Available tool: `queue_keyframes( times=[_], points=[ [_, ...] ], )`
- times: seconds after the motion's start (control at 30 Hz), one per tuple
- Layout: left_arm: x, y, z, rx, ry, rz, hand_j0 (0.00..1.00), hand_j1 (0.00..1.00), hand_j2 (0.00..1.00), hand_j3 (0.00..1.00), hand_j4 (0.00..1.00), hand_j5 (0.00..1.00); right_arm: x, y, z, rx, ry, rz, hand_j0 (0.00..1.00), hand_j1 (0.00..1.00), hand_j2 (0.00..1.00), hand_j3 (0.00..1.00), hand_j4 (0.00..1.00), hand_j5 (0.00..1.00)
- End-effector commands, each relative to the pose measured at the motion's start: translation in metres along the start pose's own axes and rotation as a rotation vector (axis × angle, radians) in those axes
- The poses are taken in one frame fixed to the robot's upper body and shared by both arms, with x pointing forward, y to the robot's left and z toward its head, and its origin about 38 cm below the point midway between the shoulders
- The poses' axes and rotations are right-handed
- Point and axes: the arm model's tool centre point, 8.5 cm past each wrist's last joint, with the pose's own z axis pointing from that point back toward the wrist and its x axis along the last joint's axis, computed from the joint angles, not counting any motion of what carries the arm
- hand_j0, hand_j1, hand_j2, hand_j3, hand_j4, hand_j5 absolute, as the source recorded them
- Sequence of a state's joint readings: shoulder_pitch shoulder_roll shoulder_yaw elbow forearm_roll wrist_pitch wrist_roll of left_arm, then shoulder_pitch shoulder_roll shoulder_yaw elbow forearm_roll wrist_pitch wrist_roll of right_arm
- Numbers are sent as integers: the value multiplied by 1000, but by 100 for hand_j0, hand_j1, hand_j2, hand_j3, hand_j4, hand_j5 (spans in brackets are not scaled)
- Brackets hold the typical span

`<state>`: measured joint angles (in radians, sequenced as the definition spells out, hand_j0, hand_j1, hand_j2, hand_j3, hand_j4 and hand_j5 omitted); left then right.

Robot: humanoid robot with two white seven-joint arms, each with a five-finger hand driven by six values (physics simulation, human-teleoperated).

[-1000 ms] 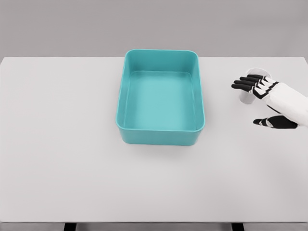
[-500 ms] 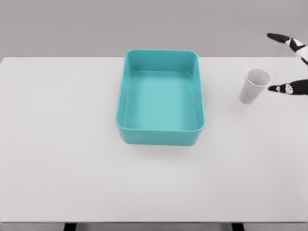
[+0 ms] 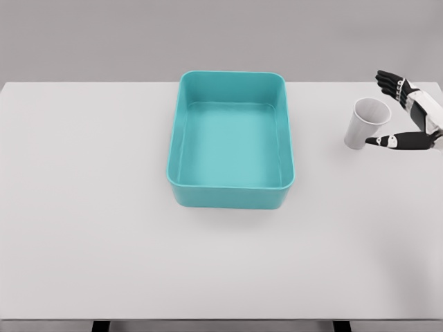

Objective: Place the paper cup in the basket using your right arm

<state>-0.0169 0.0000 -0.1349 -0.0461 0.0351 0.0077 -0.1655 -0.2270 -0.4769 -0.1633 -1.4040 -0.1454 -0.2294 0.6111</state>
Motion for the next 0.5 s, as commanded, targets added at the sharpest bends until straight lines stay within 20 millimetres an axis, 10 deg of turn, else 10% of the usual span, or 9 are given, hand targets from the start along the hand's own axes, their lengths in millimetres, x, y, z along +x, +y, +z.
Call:
queue_keyframes(
  times=[0.0, 0.13, 0.17, 0.27, 0.47],
  points=[
    [0, 0, 0, 0, 0, 0, 100, 100, 100, 100, 100, 100, -2, 0, 0, -5, 0, -20, 100, 100, 100, 100, 100, 100],
    [0, 0, 0, 0, 0, 0, 100, 100, 100, 100, 100, 100, -2, 0, 0, -5, 0, -20, 100, 100, 100, 100, 100, 100],
    [0, 0, 0, 0, 0, 0, 100, 100, 100, 100, 100, 100, -35, -19, 21, -131, 7, -173, 100, 100, 100, 100, 100, 100],
    [0, 0, 0, 0, 0, 0, 100, 100, 100, 100, 100, 100, -53, -23, 28, -165, 43, -203, 100, 100, 100, 100, 100, 100],
    [0, 0, 0, 0, 0, 0, 100, 100, 100, 100, 100, 100, -54, -23, 29, -165, 45, -203, 100, 100, 100, 100, 100, 100]
  ],
)
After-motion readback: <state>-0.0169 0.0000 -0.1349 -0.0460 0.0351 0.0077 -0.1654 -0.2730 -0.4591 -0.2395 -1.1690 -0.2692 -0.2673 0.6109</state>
